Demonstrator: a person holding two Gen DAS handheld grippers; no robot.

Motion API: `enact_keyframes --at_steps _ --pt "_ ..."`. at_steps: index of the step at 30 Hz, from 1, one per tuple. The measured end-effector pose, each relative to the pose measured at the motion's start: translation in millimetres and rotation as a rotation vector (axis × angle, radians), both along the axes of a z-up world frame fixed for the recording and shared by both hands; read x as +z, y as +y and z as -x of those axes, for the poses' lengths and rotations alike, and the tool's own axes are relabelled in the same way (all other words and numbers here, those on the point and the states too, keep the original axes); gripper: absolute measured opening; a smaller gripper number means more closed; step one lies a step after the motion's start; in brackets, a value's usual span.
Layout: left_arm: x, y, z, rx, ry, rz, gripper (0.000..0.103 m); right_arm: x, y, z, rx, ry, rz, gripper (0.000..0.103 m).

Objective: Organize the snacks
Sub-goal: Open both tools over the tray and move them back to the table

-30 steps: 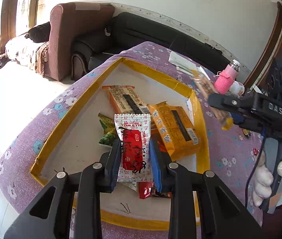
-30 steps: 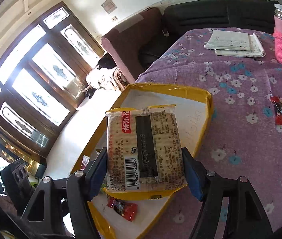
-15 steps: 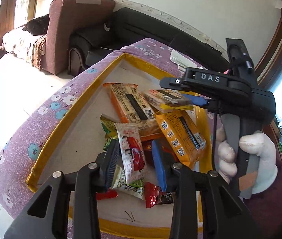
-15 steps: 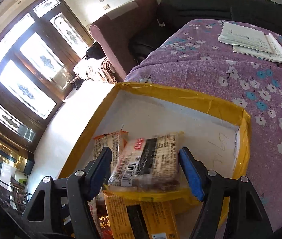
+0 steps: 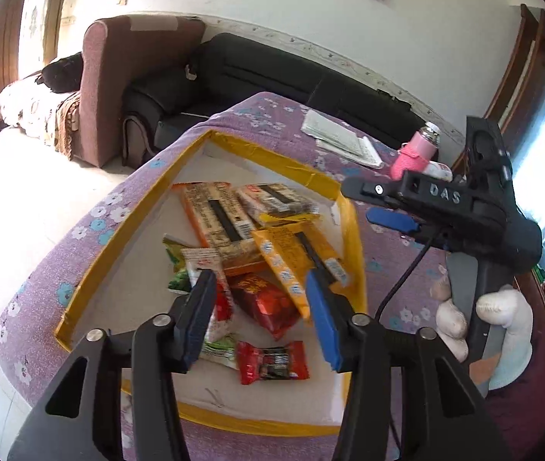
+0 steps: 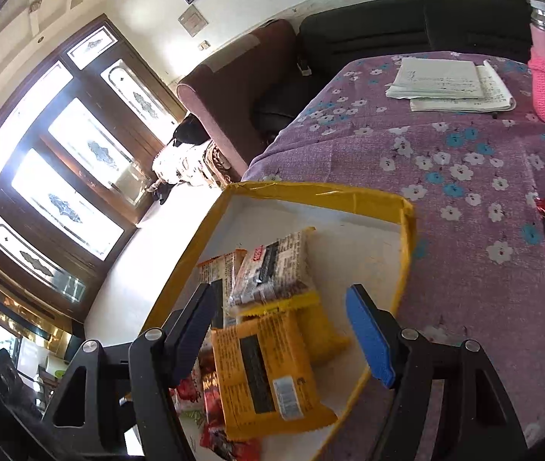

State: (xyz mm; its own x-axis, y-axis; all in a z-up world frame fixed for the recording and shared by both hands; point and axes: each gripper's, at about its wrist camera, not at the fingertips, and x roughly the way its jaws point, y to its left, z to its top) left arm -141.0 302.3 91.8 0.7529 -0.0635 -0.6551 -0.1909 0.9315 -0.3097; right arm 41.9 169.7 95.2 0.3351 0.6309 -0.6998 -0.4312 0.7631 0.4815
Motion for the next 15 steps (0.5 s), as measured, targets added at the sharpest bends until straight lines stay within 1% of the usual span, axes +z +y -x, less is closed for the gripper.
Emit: enact_keyframes --at_steps 2,4,7,8,9,11,13,15 --pt "7 -14 2 -0.023 -0.015 -0.008 0.062 4 -27 8 -0.02 -0.007 -0.005 0.072" --pt "13 -29 3 -0.051 -0.034 -0.008 0.067 6 -57 11 -0.054 -0.012 -0.001 0.072" --pt "20 -55 2 -0.115 -0.042 -0.001 0.068 9 -120 11 -0.15 -0.024 0.014 0.072" --pt "21 -61 2 -0.127 -0.042 -0.001 0.068 10 -150 9 -0.204 -0.029 0.022 0.072" --pt "22 -70 2 -0.144 -0.043 -0.002 0.068 9 -169 6 -0.241 -0.028 0.026 0.072" --pt "24 -85 2 -0.174 -0.044 -0.005 0.068 7 -228 1 -0.357 -0.017 0.022 0.073" --pt "24 -98 -1 -0.201 -0.037 0.002 0.068 3 -278 -3 -0.459 -0.008 0.022 0.073" --pt "22 -107 -4 -0.218 -0.029 0.004 0.068 -1 -317 -6 -0.538 -0.004 0.036 0.073"
